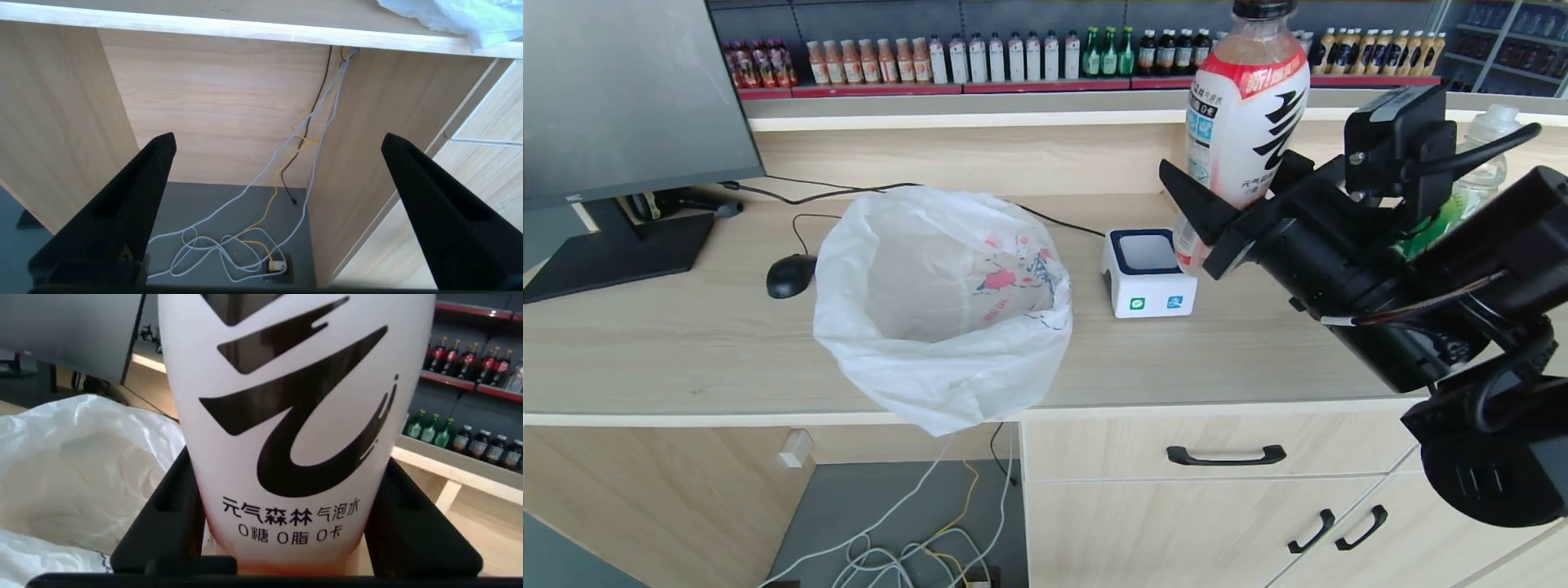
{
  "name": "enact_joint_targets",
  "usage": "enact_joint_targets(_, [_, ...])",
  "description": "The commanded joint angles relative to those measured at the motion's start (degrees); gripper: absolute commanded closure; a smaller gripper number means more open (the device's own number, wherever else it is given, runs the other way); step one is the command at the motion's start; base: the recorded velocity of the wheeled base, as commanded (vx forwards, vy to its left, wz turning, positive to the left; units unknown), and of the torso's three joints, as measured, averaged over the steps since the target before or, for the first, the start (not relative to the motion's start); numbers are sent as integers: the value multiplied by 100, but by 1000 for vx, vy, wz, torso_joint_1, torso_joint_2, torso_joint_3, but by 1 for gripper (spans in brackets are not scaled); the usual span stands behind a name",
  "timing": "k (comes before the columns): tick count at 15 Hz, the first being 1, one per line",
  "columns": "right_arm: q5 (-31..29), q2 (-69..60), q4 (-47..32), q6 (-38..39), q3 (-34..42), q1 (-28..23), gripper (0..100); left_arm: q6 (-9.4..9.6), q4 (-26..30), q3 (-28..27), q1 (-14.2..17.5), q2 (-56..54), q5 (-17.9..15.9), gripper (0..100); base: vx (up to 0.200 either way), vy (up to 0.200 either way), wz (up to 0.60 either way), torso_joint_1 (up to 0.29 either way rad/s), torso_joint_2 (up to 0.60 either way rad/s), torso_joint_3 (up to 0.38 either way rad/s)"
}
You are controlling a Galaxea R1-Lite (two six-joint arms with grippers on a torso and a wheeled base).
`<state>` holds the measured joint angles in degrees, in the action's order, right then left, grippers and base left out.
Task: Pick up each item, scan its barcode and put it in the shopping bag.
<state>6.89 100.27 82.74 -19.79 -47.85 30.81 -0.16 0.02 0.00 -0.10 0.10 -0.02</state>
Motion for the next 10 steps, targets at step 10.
enact_joint_targets(10, [1913,1461,-293,-1643,-1912,-576,100,-2,-2,0,1,-1,2,0,0,0,0,0,0,0])
